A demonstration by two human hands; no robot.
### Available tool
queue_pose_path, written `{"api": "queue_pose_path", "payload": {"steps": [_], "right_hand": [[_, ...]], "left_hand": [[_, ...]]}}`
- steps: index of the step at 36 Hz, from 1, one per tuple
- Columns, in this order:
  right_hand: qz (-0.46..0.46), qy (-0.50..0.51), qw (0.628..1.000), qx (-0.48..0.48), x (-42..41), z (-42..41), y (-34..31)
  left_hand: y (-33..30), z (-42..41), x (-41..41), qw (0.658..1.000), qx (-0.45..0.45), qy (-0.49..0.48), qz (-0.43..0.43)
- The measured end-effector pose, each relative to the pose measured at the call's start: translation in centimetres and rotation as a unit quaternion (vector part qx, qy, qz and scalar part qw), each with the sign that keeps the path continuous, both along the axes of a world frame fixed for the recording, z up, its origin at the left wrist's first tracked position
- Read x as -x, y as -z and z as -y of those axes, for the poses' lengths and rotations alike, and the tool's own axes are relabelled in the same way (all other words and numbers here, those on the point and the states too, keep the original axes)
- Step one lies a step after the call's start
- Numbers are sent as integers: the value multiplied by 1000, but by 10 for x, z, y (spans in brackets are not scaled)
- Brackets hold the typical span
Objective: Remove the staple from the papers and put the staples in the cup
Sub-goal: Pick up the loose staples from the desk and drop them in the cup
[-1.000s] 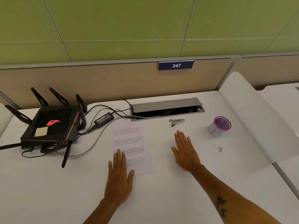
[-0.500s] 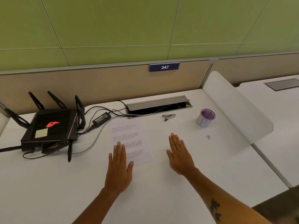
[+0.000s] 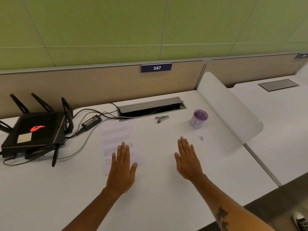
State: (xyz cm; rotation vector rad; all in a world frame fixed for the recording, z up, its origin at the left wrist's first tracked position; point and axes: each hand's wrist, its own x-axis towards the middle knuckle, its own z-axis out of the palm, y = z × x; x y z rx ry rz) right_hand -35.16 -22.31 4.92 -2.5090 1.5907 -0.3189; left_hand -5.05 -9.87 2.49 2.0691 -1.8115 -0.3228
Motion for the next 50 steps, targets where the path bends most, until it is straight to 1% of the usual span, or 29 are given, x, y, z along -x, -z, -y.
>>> {"api": "queue_pose_path", "payload": {"steps": [5, 9, 13, 22, 28, 40, 44, 47, 50], "right_hand": [[1, -5, 1000, -12, 51, 29, 5], [-5, -12, 1000, -18, 91, 54, 11], [-14, -20, 999, -35, 127, 77, 22], [-18, -26, 998, -61, 178, 111, 40], [-17, -19, 997, -74, 195, 132, 51], [-11, -11, 996, -87, 204, 150, 61], [45, 10, 993, -111, 203, 157, 60], [94, 38, 991, -87, 202, 169, 55], [116, 45, 990, -62, 200, 182, 49]], "left_hand": [[1, 26, 54, 1000, -15, -19, -10], [2, 47, 101, 1000, -19, -7, 0], [7, 69, 141, 999, -29, -10, -13], [29, 95, 209, 998, -64, -13, -9], [37, 107, 232, 997, -82, -8, 0], [57, 132, 243, 995, -101, -7, 20], [64, 134, 245, 993, -111, -9, 43], [66, 133, 246, 992, -109, -8, 67], [65, 134, 247, 992, -106, -6, 74]]}}
